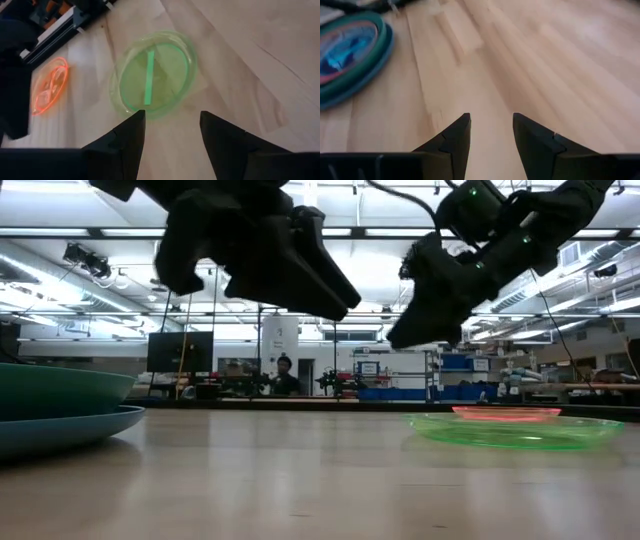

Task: Stack plastic plates
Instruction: Stack the light green plate on top of the light blue plate, then stack the orange plate on top of the light green plate

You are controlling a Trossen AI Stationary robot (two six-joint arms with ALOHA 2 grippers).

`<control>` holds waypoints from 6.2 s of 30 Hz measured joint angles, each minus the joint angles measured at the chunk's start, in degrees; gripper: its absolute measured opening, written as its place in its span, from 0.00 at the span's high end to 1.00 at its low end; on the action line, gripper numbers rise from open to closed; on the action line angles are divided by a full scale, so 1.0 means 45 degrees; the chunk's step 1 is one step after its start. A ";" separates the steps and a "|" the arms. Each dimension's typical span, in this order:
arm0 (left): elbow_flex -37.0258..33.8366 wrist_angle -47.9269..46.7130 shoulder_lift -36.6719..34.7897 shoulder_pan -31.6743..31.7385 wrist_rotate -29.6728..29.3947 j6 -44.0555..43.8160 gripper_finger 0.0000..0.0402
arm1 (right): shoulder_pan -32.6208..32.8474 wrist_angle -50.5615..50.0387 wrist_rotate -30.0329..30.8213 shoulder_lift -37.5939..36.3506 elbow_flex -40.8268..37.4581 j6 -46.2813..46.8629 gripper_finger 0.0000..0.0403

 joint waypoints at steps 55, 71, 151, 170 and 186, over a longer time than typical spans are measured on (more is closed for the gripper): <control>0.3581 -0.1204 0.4413 0.1423 0.1374 0.2320 0.52 | 0.0665 -0.3259 0.2739 -0.4241 -0.0015 -0.0909 0.61; 0.3594 -0.1462 0.4556 0.1191 0.1576 0.4170 0.89 | 0.0665 -0.3210 0.2652 -0.4240 -0.0015 -0.0904 0.61; 0.3584 -1.4267 -0.0311 -0.6704 0.1551 -1.7157 0.73 | 0.0743 -0.2263 0.2268 -0.4240 -0.0772 -0.0229 0.61; 0.3589 -1.4260 -0.0306 -0.5931 0.0141 -1.6704 0.72 | 0.0806 -0.7092 0.4670 -0.0951 -0.0609 0.1552 0.61; 0.3589 -1.4272 -0.0306 -0.5936 0.0148 -1.6010 0.72 | 0.0682 -0.9331 0.6975 0.2060 0.0408 0.1541 0.69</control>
